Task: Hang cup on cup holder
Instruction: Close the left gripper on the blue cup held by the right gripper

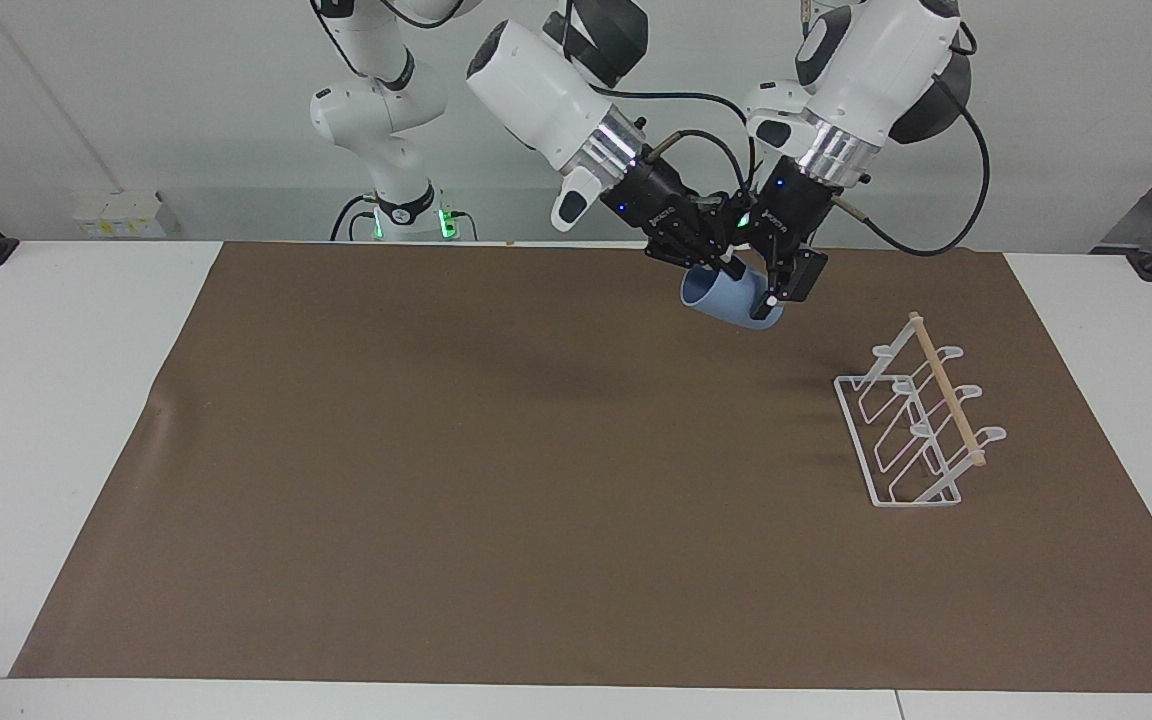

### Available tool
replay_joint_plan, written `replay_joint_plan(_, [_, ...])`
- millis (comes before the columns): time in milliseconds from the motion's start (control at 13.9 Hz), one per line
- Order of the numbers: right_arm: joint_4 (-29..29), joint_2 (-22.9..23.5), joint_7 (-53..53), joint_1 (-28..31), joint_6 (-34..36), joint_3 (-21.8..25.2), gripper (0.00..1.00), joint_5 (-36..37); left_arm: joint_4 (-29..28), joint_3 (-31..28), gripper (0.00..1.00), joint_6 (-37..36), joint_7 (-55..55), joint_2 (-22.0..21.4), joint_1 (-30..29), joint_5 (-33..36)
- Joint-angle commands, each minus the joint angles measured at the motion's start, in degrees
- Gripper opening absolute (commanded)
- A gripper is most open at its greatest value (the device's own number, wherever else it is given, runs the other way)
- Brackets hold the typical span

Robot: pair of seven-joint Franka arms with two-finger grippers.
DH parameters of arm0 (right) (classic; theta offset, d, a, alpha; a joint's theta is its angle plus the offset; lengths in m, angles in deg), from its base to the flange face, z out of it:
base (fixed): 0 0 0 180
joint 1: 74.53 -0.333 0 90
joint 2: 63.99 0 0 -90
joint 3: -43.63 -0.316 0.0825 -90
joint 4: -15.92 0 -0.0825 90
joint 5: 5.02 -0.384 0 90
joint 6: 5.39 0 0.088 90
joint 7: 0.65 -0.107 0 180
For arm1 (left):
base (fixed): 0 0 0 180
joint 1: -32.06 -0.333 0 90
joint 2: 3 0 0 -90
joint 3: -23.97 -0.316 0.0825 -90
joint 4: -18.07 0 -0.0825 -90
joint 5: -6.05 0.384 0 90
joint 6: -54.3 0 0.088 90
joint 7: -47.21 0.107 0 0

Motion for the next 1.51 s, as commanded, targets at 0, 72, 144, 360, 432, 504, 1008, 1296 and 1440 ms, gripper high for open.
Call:
replay_joint_plan(0, [1.0, 0.6, -0.6, 0.1, -1.1, -0.4, 0.0, -1.5, -0.3, -0.4, 1.0, 1.1, 0.9, 0.3, 1.1, 1.0])
replay_joint_plan(72, [1.0, 0.6, -0.6, 0.1, -1.1, -0.4, 0.0, -1.5, -0.3, -0.4, 0.93, 0.9, 1.3, 0.3, 1.0, 1.0])
replay_joint_plan(144, [1.0, 0.6, -0.6, 0.1, -1.1, -0.4, 0.0, -1.5, -0.2, -0.4, 0.13, 0.2, 1.0, 0.3, 1.0, 1.0])
replay_joint_plan(360, [1.0, 0.6, -0.6, 0.1, -1.1, -0.4, 0.0, -1.5, -0.1, -0.4, 0.0, -0.2, 0.2, 0.3, 0.8, 0.8])
replay_joint_plan(432, [1.0, 0.6, -0.6, 0.1, -1.1, -0.4, 0.0, -1.5, -0.1, -0.4, 0.0, -0.4, 0.2, 0.3, 0.6, 0.7])
replay_joint_plan(504, [1.0, 0.6, -0.6, 0.1, -1.1, -0.4, 0.0, -1.5, -0.1, -0.4, 0.0, -0.8, 0.2, 0.3, 0.6, 0.7])
replay_joint_plan(1008, [1.0, 0.6, -0.5, 0.1, -1.1, -0.4, 0.0, -1.5, 0.2, -0.6, 0.0, -2.9, -1.0, 0.2, 0.4, 0.5])
replay_joint_plan(1296, [0.9, 0.6, -0.2, 0.2, -1.0, -0.4, 0.0, -1.5, 0.3, -0.7, 0.0, -3.4, -1.0, 0.2, 0.4, 0.8])
replay_joint_plan(1440, [0.9, 0.6, -0.1, 0.2, -1.0, -0.4, 0.04, -1.5, 0.2, -0.7, 0.0, -3.9, -0.8, 0.1, 0.4, 0.8])
